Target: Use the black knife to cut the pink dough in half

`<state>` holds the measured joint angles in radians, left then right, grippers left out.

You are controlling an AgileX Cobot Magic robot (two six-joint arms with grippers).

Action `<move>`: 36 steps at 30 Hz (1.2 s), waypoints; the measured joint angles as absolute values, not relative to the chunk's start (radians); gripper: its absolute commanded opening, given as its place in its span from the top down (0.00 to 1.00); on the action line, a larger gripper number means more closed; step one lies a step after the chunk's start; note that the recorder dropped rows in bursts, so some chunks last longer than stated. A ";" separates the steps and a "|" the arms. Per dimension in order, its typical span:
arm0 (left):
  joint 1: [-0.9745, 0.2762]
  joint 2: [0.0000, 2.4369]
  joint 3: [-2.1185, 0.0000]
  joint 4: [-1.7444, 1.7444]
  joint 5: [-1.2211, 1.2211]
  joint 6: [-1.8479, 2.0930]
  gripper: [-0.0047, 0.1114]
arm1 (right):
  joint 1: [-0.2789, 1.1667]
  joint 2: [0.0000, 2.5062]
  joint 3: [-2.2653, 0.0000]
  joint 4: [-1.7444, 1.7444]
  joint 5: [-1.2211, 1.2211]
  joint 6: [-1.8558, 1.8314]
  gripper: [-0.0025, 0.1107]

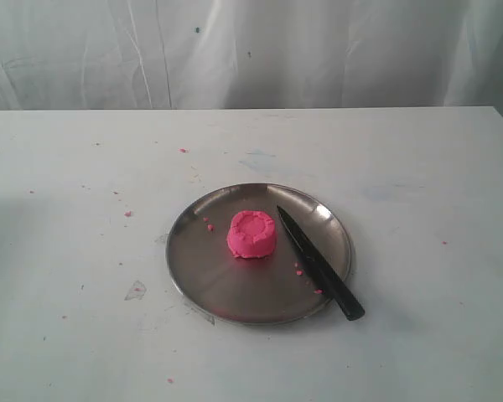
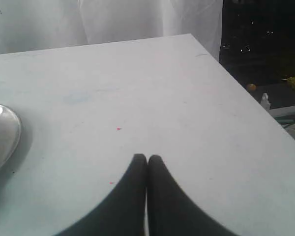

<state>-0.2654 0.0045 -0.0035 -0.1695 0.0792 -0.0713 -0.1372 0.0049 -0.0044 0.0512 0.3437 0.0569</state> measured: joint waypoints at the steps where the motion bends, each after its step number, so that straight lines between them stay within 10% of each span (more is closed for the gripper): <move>1: -0.265 0.004 -0.003 -0.171 0.079 -0.071 0.96 | -0.137 0.005 -0.004 0.051 0.344 0.057 0.98; 36: -0.265 0.004 -0.003 -0.174 0.079 -0.071 0.96 | -0.109 0.005 -0.031 -0.119 -0.441 0.872 0.98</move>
